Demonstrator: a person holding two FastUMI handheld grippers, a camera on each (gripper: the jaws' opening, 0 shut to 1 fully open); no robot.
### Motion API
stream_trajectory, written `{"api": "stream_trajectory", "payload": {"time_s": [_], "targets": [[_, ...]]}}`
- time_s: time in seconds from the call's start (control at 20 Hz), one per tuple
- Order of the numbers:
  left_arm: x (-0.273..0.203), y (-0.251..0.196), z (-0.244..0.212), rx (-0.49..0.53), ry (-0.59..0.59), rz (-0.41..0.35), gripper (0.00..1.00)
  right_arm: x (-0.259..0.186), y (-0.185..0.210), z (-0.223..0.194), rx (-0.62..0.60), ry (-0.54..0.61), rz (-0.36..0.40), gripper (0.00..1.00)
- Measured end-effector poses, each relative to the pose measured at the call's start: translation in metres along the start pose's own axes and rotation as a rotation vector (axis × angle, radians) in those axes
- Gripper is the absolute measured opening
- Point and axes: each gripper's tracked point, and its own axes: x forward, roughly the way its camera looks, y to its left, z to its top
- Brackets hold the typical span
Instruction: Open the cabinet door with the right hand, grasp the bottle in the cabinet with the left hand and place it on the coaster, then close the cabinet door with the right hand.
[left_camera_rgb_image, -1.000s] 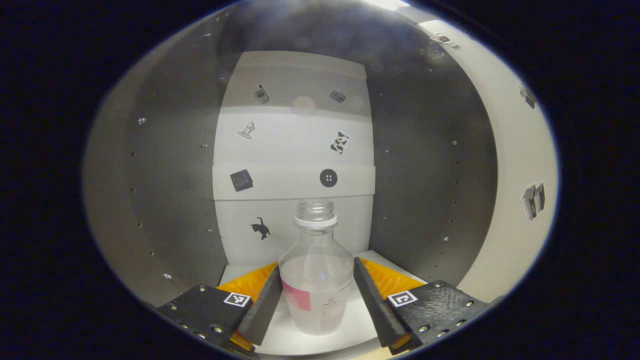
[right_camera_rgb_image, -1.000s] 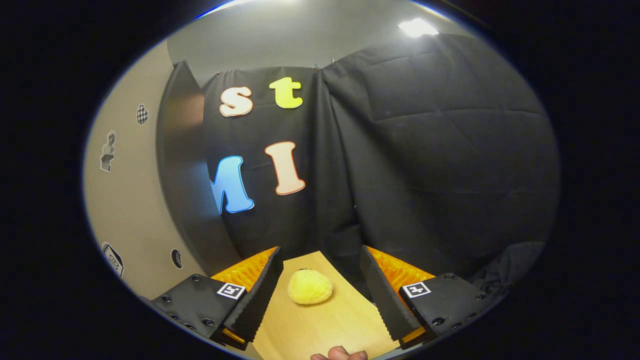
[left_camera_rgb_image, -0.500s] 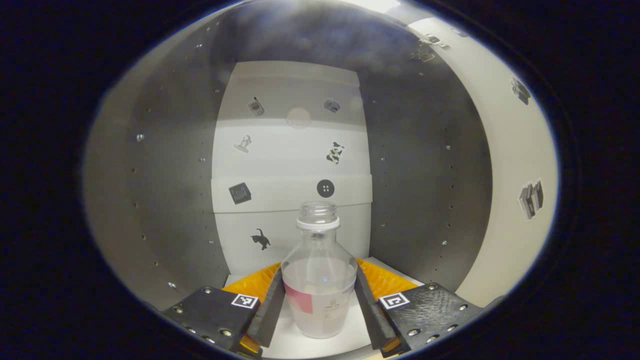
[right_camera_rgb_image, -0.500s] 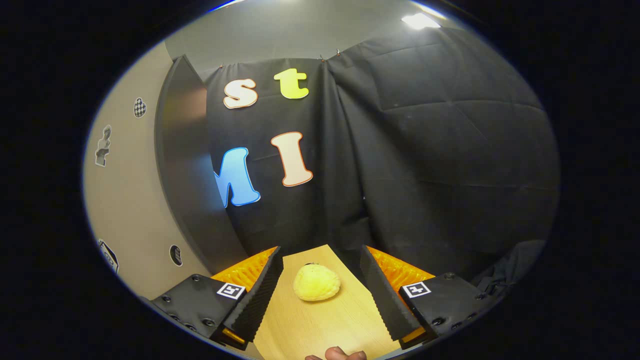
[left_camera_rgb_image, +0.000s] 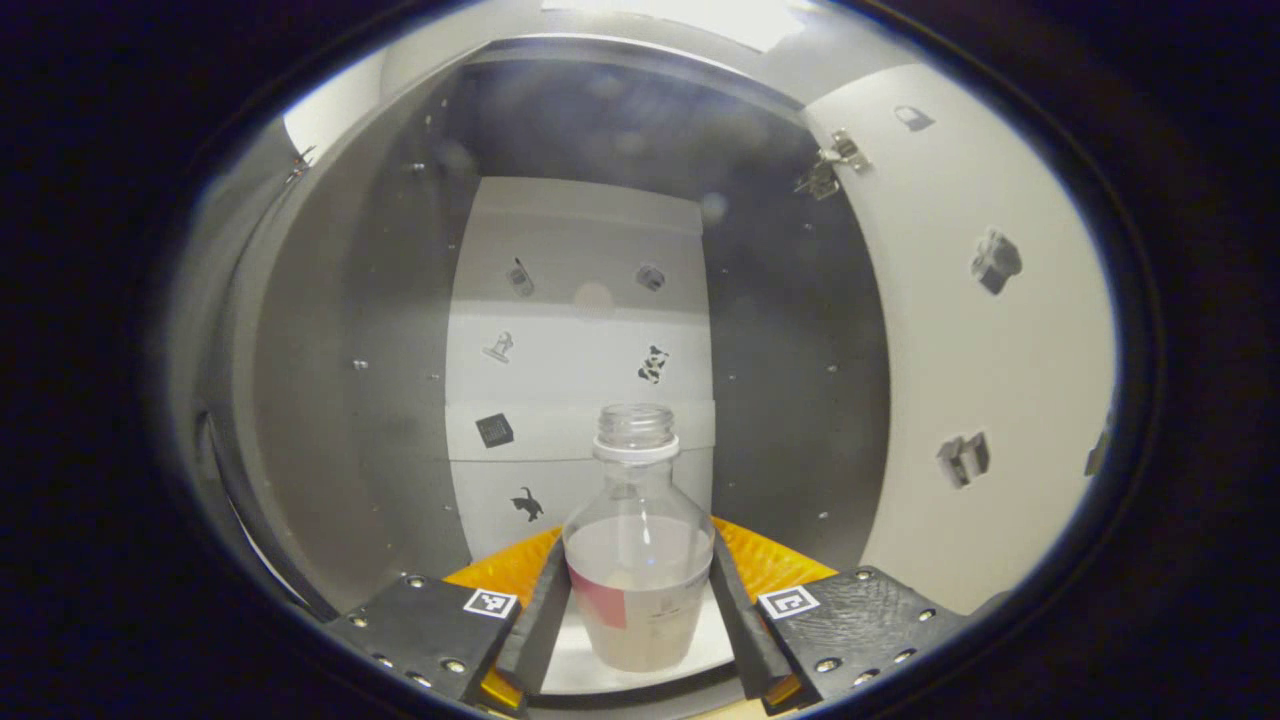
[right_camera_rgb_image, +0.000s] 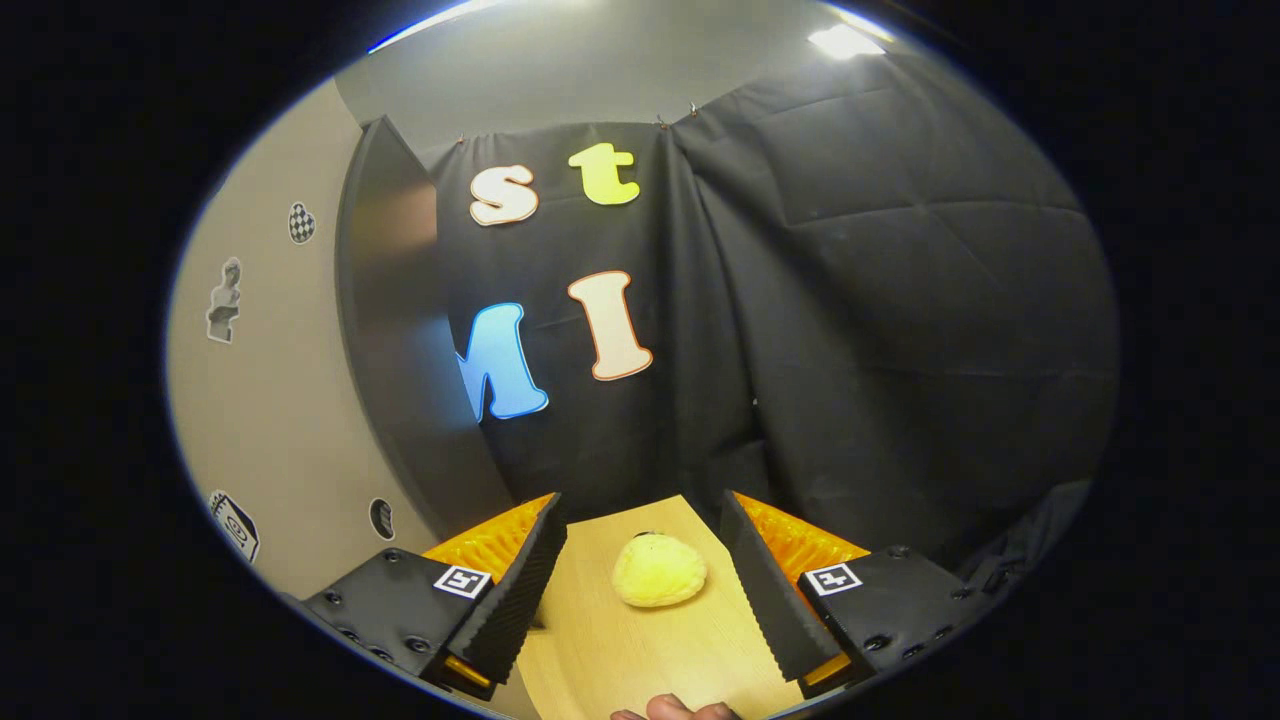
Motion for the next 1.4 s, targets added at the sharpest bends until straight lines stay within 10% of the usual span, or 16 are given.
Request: {"api": "stream_trajectory", "payload": {"time_s": [0.5, 1.4], "targets": [[-0.134, 0.046, -0.026, 0.007, 0.026, 0.095, 0.72, -0.054, 0.006, 0.001, -0.003, -0.028, 0.007, 0.98], [-0.308, 0.033, -0.303, 0.032, 0.151, 0.230, 0.73, -0.092, 0.028, -0.005, 0.030, -0.121, 0.036, 0.98]]}}
